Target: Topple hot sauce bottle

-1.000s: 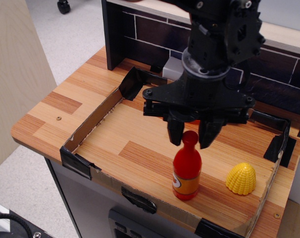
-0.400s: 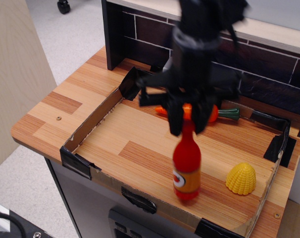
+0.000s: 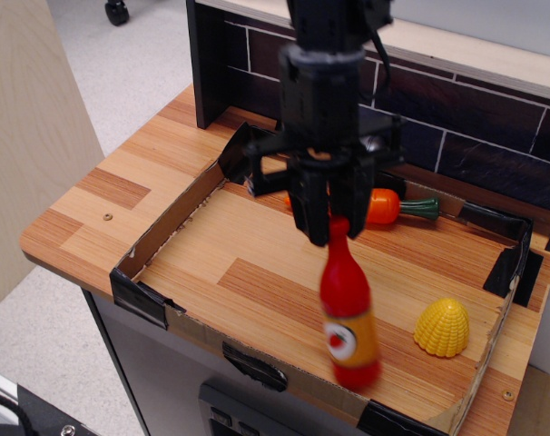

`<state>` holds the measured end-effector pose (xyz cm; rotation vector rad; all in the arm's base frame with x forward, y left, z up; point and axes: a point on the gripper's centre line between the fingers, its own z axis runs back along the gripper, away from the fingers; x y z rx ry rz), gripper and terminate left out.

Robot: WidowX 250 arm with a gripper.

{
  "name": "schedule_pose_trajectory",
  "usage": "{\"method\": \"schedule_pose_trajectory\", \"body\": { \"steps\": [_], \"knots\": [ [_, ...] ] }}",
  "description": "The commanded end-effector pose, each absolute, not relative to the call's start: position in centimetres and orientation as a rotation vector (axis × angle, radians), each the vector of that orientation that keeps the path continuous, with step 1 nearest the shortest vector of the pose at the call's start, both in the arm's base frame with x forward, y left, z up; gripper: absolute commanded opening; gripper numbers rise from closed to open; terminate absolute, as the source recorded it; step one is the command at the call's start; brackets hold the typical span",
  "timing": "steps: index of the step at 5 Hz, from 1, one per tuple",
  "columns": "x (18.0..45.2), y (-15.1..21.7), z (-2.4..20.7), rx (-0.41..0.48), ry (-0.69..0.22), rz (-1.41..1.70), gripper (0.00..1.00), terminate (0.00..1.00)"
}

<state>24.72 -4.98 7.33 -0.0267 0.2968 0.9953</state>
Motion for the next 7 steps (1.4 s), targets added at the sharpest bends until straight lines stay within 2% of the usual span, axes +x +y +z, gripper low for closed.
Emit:
{"method": "schedule_pose_trajectory", "body": {
  "steps": [1,2,3,5,6,7],
  "knots": [
    [26.5,-2.8,5.8,0.051,0.108,1.107,0.0,0.0],
    [27.1,-1.5,5.1,0.145,-0.135,1.098,0.0,0.0],
    [27.9,-0.4,2.7,0.274,-0.187,1.041,0.0,0.0],
    [28.4,0.4,2.2,0.307,-0.124,1.054,0.0,0.0],
    [28.4,0.5,2.6,0.31,-0.108,1.051,1.0,0.0],
    [28.5,0.8,3.2,0.275,-0.085,1.063,1.0,0.0]
  ]
}}
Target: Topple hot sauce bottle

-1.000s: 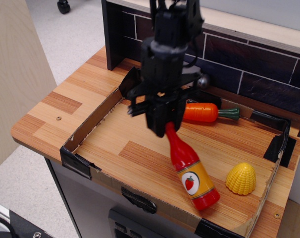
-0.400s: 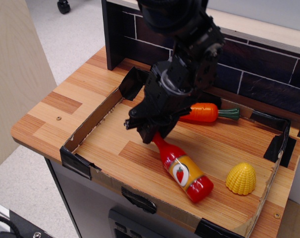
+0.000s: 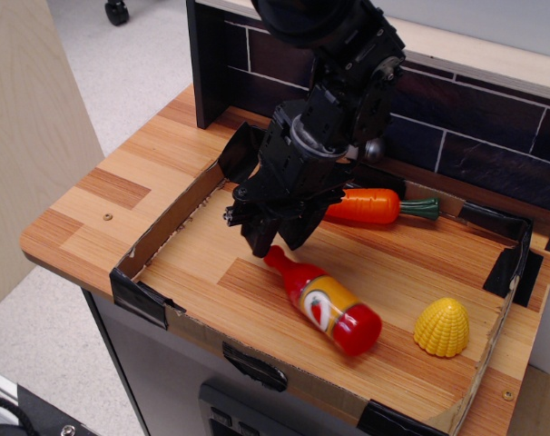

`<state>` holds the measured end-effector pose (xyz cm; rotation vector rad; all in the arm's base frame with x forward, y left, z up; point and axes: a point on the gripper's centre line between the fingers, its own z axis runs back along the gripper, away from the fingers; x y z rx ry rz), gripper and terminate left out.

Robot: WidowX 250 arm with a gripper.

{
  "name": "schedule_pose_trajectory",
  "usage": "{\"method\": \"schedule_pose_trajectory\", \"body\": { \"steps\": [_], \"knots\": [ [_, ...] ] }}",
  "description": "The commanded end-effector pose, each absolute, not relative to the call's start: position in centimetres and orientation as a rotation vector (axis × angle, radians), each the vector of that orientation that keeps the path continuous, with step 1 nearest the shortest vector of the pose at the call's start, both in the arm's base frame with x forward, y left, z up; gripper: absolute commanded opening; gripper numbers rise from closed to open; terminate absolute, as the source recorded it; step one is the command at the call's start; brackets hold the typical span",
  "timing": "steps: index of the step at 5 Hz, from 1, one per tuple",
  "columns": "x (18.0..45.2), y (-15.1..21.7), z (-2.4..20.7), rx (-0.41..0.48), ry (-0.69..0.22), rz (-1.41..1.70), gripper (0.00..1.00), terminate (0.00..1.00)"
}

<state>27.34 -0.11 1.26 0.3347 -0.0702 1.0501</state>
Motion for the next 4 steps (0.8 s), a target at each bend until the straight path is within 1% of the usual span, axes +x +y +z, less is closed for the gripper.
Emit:
{"method": "schedule_pose_trajectory", "body": {
  "steps": [1,3,4],
  "knots": [
    [28.3,0.7,4.2,0.232,-0.079,1.036,1.0,0.0],
    [28.6,0.1,8.1,0.082,-0.057,0.992,1.0,0.0],
    [28.6,0.1,8.1,0.082,-0.057,0.992,1.0,0.0]
  ]
}}
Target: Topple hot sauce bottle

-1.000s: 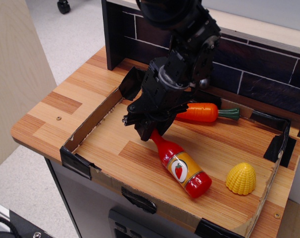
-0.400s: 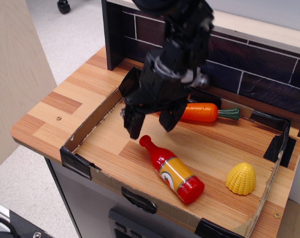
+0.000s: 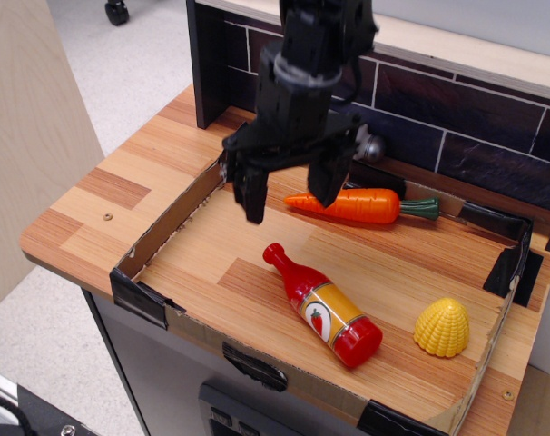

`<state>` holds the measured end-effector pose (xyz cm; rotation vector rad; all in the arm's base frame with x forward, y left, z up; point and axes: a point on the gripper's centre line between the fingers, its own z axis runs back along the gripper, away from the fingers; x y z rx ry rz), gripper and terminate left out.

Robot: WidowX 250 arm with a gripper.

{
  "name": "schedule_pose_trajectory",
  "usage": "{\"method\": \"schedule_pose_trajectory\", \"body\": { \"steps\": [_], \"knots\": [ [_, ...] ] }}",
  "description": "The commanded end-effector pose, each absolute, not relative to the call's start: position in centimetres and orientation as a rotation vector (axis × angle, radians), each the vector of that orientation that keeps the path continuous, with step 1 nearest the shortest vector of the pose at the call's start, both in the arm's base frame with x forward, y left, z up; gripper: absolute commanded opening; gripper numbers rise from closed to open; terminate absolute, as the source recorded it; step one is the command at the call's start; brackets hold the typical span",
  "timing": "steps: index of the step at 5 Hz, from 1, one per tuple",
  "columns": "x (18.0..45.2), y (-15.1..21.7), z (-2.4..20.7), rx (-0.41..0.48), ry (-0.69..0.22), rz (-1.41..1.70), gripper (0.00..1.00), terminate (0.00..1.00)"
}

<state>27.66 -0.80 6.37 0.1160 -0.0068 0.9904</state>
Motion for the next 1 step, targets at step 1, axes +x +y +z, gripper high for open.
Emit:
{"method": "schedule_pose_trajectory", "body": {
  "steps": [1],
  "knots": [
    [28.57,0.06,8.14,0.082,-0.057,0.992,1.0,1.0]
  ]
}}
